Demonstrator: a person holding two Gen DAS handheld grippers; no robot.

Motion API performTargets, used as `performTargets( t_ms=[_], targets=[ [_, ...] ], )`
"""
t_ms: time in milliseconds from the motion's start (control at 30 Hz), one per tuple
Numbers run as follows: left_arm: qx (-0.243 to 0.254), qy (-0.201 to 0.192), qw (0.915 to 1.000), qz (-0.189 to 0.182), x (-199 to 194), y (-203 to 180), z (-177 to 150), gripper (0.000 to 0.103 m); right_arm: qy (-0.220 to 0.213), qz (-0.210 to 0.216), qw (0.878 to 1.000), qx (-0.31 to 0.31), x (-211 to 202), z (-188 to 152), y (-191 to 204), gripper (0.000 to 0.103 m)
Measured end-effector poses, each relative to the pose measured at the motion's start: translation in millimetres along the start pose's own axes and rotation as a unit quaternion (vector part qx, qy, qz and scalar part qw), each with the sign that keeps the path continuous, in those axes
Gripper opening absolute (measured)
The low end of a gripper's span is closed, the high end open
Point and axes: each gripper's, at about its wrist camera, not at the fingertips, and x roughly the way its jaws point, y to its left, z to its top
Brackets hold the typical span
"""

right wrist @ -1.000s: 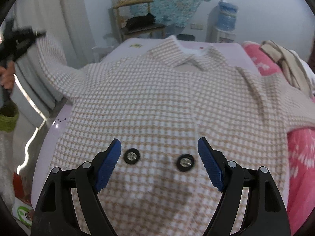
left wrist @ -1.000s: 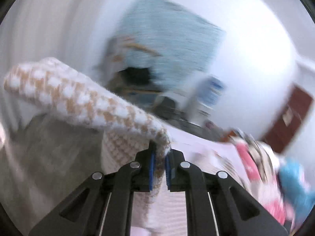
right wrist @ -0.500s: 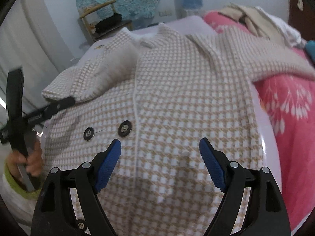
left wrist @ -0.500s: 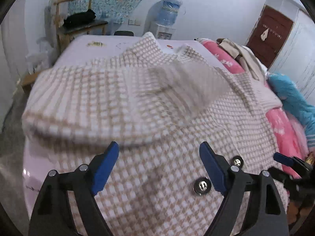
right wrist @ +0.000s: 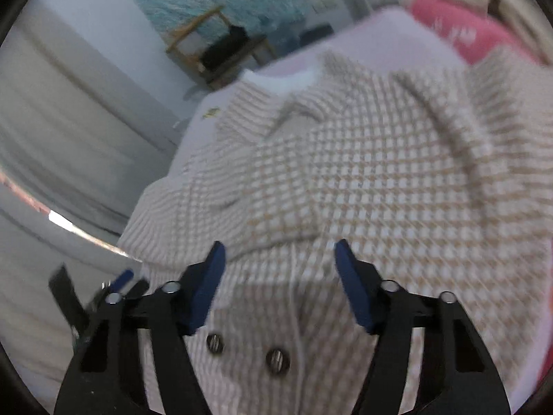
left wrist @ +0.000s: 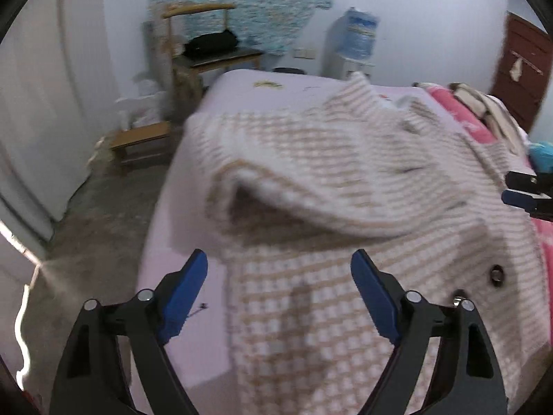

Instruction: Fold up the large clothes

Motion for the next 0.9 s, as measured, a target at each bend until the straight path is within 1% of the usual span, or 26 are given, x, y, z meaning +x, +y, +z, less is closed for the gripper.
performTargets(
  t_ms=[33, 67, 100, 133, 167, 200, 233, 333, 400, 433, 467, 500, 533, 567, 600, 667, 767, 833, 867, 900],
  targets=[
    [-0.003, 0.001, 1.0000, 0.007, 1.7, 3.3, -1.3, 0.075, 0.008, -0.006, 1.000, 0.004, 8.4, 1.5, -1.8, 0.051],
    [-0.007, 0.003, 0.9999, 0.013, 5.0, 5.9, -1.3, 0.073, 0.021, -0.021, 1.000, 0.007, 23.7, 6.1, -5.4, 0.045],
    [-0.014, 0.006, 0.9997, 0.021, 9.3, 10.1, -1.3, 0.069, 0.031, -0.027, 0.999, 0.010, 34.5, 9.5, -8.0, 0.034],
    [-0.020, 0.007, 0.9994, 0.026, 12.5, 12.4, -0.6, 0.066, 0.041, -0.023, 0.999, 0.014, 41.8, 11.3, -10.2, 0.027],
    [-0.026, 0.008, 0.9992, 0.029, 14.9, 15.5, 0.9, 0.065, 0.042, -0.016, 0.999, 0.020, 45.5, 11.4, -11.2, 0.022],
    [-0.033, 0.010, 0.9989, 0.031, 17.8, 17.9, 2.7, 0.062, 0.034, -0.022, 0.999, 0.015, 43.3, 11.7, -8.6, 0.010],
    [-0.040, 0.011, 0.9986, 0.034, 21.0, 21.2, 3.8, 0.061, 0.025, -0.026, 0.999, 0.005, 38.7, 12.3, -4.8, 0.008],
    [-0.053, 0.020, 0.9975, 0.042, 28.3, 27.7, 4.4, 0.055, -0.031, -0.022, 0.999, -0.017, 6.7, 20.4, 8.6, 0.006],
    [-0.066, 0.030, 0.9967, 0.037, 33.2, 33.9, 4.7, 0.053, -0.077, -0.041, 0.996, -0.030, -22.5, 26.1, 16.0, 0.006],
    [-0.067, 0.028, 0.9966, 0.038, 33.4, 34.7, 4.7, 0.053, -0.099, -0.049, 0.993, -0.036, -37.5, 29.1, 17.2, 0.006],
    [-0.065, 0.027, 0.9967, 0.040, 33.4, 34.1, 4.9, 0.053, -0.111, -0.056, 0.992, -0.037, -45.9, 30.8, 16.4, 0.006],
    [-0.063, 0.027, 0.9968, 0.041, 34.1, 33.3, 5.2, 0.053, -0.123, -0.071, 0.989, -0.038, -54.6, 32.0, 13.5, 0.006],
    [-0.062, 0.028, 0.9970, 0.038, 34.9, 33.2, 5.4, 0.053, -0.126, -0.085, 0.988, -0.036, -58.1, 32.4, 7.4, 0.006],
    [-0.060, 0.028, 0.9971, 0.037, 35.0, 32.3, 5.2, 0.053, -0.122, -0.088, 0.988, -0.030, -58.8, 32.9, 0.5, 0.006],
    [-0.058, 0.027, 0.9971, 0.040, 34.3, 30.4, 4.9, 0.053, -0.106, -0.094, 0.990, -0.016, -51.5, 32.8, -11.2, 0.006],
    [-0.058, 0.028, 0.9972, 0.038, 34.0, 28.9, 4.0, 0.053, -0.095, -0.110, 0.989, -0.009, -48.4, 27.1, -25.2, 0.006],
    [-0.062, 0.032, 0.9969, 0.035, 31.6, 29.8, 2.7, 0.052, -0.104, -0.114, 0.988, -0.007, -48.8, 23.5, -33.7, 0.006],
    [-0.065, 0.036, 0.9968, 0.029, 29.2, 32.0, 0.7, 0.052, -0.109, -0.135, 0.985, -0.013, -46.1, 17.4, -35.4, 0.006],
    [-0.065, 0.038, 0.9968, 0.026, 27.8, 33.0, -0.4, 0.052, -0.104, -0.140, 0.985, -0.011, -42.4, 19.4, -38.8, 0.006],
    [-0.064, 0.041, 0.9969, 0.020, 25.6, 34.0, -1.6, 0.052, -0.087, -0.151, 0.985, -0.004, -33.6, 19.1, -45.7, 0.007]
  ],
)
